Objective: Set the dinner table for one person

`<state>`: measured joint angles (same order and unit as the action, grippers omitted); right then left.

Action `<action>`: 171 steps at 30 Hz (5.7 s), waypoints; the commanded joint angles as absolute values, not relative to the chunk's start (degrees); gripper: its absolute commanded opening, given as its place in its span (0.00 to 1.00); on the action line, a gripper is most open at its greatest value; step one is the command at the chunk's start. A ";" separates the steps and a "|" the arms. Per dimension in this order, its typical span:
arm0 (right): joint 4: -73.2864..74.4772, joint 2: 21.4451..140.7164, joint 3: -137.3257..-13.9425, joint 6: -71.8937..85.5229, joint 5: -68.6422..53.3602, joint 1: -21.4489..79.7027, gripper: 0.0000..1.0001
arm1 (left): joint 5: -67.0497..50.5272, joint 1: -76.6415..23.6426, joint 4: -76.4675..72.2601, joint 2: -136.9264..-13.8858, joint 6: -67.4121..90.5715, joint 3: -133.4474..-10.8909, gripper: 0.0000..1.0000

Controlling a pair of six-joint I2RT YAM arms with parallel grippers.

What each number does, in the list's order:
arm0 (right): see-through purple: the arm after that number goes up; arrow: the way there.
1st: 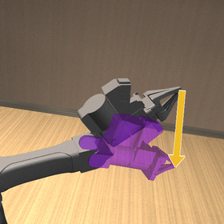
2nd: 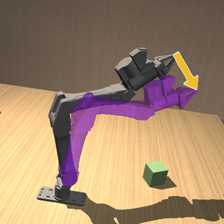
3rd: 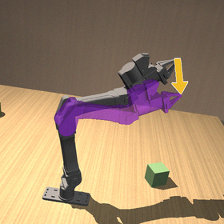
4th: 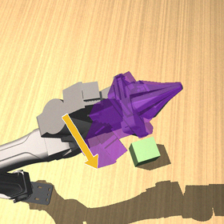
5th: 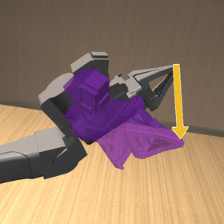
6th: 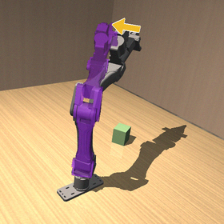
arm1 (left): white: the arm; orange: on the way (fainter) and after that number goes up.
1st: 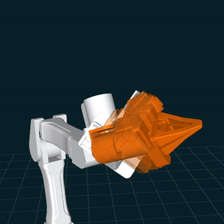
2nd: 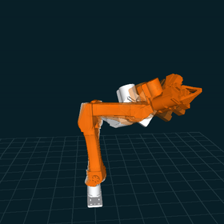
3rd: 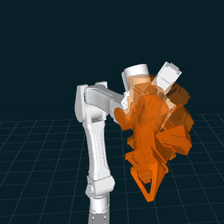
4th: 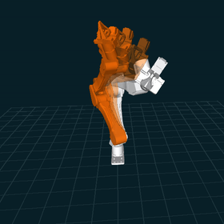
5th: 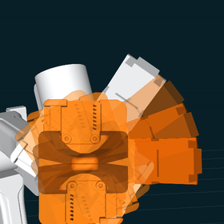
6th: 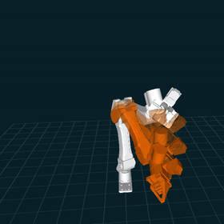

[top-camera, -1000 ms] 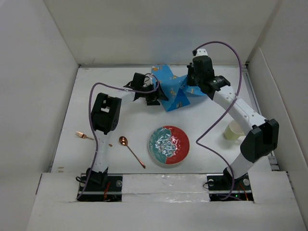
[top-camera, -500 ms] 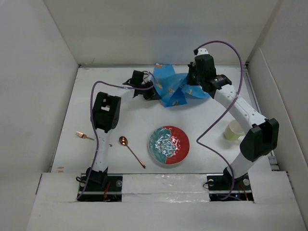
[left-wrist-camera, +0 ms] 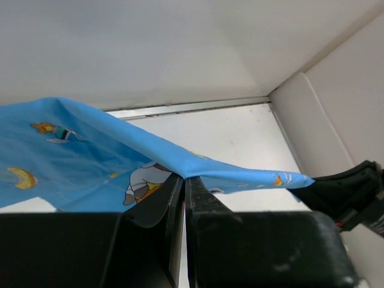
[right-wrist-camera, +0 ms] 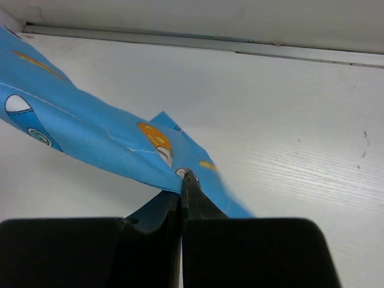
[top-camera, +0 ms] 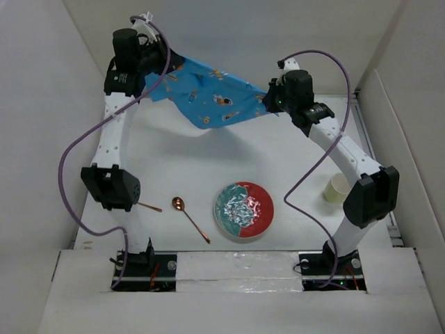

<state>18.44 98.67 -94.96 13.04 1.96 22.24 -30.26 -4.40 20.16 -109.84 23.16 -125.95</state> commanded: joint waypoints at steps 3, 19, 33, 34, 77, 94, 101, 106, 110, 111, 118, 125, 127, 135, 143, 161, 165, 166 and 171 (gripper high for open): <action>11.35 90.45 -81.24 9.76 -1.06 22.06 0.00 | -13.38 -3.96 26.64 -99.00 12.13 -105.25 0.00; 21.00 84.73 -66.09 14.41 17.83 28.21 0.00 | -6.05 -5.79 23.21 -90.61 16.43 -65.22 0.49; 16.61 82.97 -61.70 15.47 11.17 27.16 0.00 | -22.93 -5.80 8.88 -100.44 23.29 -66.69 0.34; 16.52 83.06 -61.87 15.47 10.29 27.16 0.00 | -22.94 -7.02 8.96 -101.59 23.12 -67.75 0.30; 9.45 99.34 -110.51 4.86 22.76 17.84 0.00 | 1.82 -6.24 19.70 -107.88 26.11 -130.27 0.00; 13.88 91.66 -61.87 12.66 12.40 23.12 0.00 | 4.40 -6.23 1.05 -87.10 20.30 -56.54 0.00; 16.87 93.96 -60.12 14.41 10.99 23.12 0.00 | 3.17 -8.09 5.53 -89.73 20.39 -53.00 0.00; 18.02 91.33 -58.10 14.94 10.63 23.64 0.00 | 0.89 -8.09 9.49 -89.39 20.48 -51.08 0.00; 22.31 91.32 -58.80 15.91 9.59 23.64 0.00 | -1.65 -8.09 10.98 -87.37 20.74 -49.22 0.00; 23.11 91.41 -58.80 16.00 9.06 23.64 0.00 | -1.93 -8.09 11.25 -86.93 20.66 -49.04 0.00; 25.31 92.28 -56.78 17.66 6.77 23.64 0.10 | -2.28 -8.09 13.01 -86.48 20.65 -48.25 0.00; 28.29 89.83 -58.53 17.67 5.89 24.17 0.49 | -1.67 -8.09 13.80 -83.51 21.01 -50.01 0.28; 29.79 87.64 -59.59 17.58 5.98 24.17 0.53 | -1.58 -8.09 14.93 -82.27 20.92 -51.84 0.33; 33.40 74.28 -53.72 19.33 -1.38 24.17 0.27 | -2.28 -8.09 18.98 -74.19 21.36 -55.98 0.30; 22.24 62.76 -36.92 28.46 -15.64 24.70 0.29 | -3.69 -8.09 20.22 -69.26 21.80 -56.25 0.08; -6.49 73.65 -21.63 44.90 -23.55 25.22 0.39 | -17.58 -8.09 16.17 -67.41 23.29 -58.09 0.28; -11.07 77.33 -19.60 47.28 -23.73 25.22 0.17 | -17.14 -8.09 17.66 -67.32 22.85 -59.50 0.28; -11.77 77.78 -19.08 47.46 -23.90 25.22 0.01 | -17.05 -8.09 17.84 -67.24 22.59 -59.68 0.28; -5.47 71.74 -20.82 45.89 -25.23 25.75 0.00 | -16.88 -8.09 18.54 -67.06 22.50 -61.17 0.28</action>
